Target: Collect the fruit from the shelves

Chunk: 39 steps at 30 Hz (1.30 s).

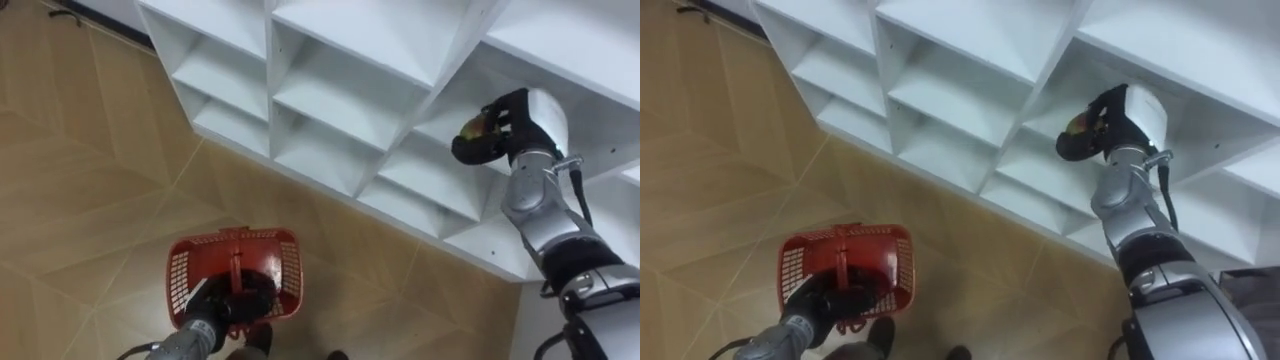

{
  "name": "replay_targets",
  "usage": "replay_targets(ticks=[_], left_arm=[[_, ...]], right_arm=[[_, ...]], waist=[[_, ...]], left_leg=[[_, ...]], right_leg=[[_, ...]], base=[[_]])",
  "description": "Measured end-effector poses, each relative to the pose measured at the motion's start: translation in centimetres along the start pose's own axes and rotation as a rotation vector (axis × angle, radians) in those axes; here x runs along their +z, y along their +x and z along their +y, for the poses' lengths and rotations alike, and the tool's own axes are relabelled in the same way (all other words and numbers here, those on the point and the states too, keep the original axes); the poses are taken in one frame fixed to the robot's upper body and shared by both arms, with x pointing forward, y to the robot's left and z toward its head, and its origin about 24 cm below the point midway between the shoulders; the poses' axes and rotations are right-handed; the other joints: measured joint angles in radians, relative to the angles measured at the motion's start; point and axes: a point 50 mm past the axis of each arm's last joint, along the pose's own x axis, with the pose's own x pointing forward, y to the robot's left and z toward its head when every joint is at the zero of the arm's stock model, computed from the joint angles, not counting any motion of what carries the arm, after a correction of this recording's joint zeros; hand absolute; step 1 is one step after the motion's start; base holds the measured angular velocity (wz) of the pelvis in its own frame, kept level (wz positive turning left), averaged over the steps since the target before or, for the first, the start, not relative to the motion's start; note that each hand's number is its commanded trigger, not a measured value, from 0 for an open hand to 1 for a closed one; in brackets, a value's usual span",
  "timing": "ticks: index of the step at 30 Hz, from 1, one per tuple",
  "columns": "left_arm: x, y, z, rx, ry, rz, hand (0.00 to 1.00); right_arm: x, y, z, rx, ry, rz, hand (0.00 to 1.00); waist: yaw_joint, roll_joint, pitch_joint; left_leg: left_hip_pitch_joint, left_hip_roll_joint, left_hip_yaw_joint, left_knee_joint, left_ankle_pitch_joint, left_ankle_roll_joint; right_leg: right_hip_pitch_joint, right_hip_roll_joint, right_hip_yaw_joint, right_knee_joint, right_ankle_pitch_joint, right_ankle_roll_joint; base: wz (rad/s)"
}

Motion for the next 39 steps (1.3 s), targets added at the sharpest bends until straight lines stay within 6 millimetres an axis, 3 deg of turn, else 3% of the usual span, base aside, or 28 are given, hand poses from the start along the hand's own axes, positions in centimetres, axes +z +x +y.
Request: replay_targets(ticks=[2, 6, 7, 9, 11, 19, 29, 35, 39], left_arm=[[0.1, 0.0, -0.7, -0.028, 0.019, -0.011, 1.0], [1.3, -0.1, -2.1, -0.079, 0.008, -0.066, 1.0], [1.3, -0.1, -2.6, -0.093, -0.001, -0.072, 1.0], [1.3, -0.3, -3.0, -0.111, -0.002, -0.083, 1.0], [1.4, -0.4, -3.1, -0.116, -0.002, -0.087, 1.0], [1.4, -0.4, -4.8, -0.164, -0.008, -0.095, 1.0], [2.6, -0.9, -6.4, -0.234, -0.027, -0.143, 1.0], [2.3, -1.0, -5.9, -0.225, -0.031, -0.131, 1.0], [2.0, -1.1, -6.0, -0.23, -0.021, -0.126, 1.0]], right_arm=[[0.2, -0.4, 0.4, 0.017, 0.012, -0.018, 1.0], [-0.2, -1.8, 2.1, 0.058, 0.04, -0.024, 1.0], [-0.5, -2.4, 2.4, 0.067, 0.049, -0.031, 1.0], [-0.4, -2.9, 2.6, 0.077, 0.062, -0.049, 1.0], [0.1, -3.2, 2.6, 0.083, 0.076, -0.079, 1.0], [0.9, -5.2, 3.8, 0.155, 0.089, -0.154, 1.0], [-0.3, -9.0, 5.6, 0.28, 0.082, -0.164, 1.0], [-0.3, -9.9, 6.7, 0.356, 0.084, -0.165, 1.0], [-0.4, -11.6, 7.7, 0.438, 0.12, -0.162, 1.0]], waist=[[-0.018, 0.0, -0.013], [-0.031, 0.005, -0.0232], [-0.039, 0.014, -0.0342], [-0.052, 0.025, -0.0478], [-0.07, 0.035, -0.0543], [-0.108, 0.035, -0.0565], [-0.122, 0.052, -0.0583], [-0.145, 0.058, -0.0582], [-0.142, 0.061, -0.0592]], left_leg=[[0.031, -0.002, 0.003, -0.008, 0.0, 0.0], [0.083, 0.0, 0.019, -0.027, 0.0, -0.001], [0.101, -0.002, 0.019, -0.034, 0.0, 0.0], [0.133, -0.003, 0.027, -0.05, 0.0, 0.0], [0.177, -0.004, 0.028, -0.068, 0.0, 0.0], [0.247, -0.005, 0.041, -0.107, 0.004, -0.005], [0.313, -0.012, 0.043, -0.149, 0.004, -0.005], [0.351, -0.02, 0.028, -0.163, 0.004, -0.005], [0.361, -0.021, 0.03, -0.169, 0.004, -0.005]], right_leg=[[0.033, 0.005, 0.005, -0.015, 0.001, 0.002], [0.077, 0.005, 0.015, -0.034, 0.004, 0.003], [0.098, 0.006, 0.016, -0.046, 0.007, 0.006], [0.122, 0.006, 0.027, -0.053, 0.007, 0.008], [0.159, 0.006, 0.031, -0.064, 0.007, 0.009], [0.218, 0.01, 0.04, -0.09, 0.007, 0.009], [0.279, 0.014, 0.049, -0.115, -0.001, 0.018], [0.322, 0.011, 0.035, -0.129, -0.007, 0.022], [0.33, 0.009, 0.033, -0.131, -0.009, 0.024]], base=[[-0.03], [-0.08], [-0.04], [-0.1], [-0.11], [-0.05], [0.01], [0.07], [0.01]])
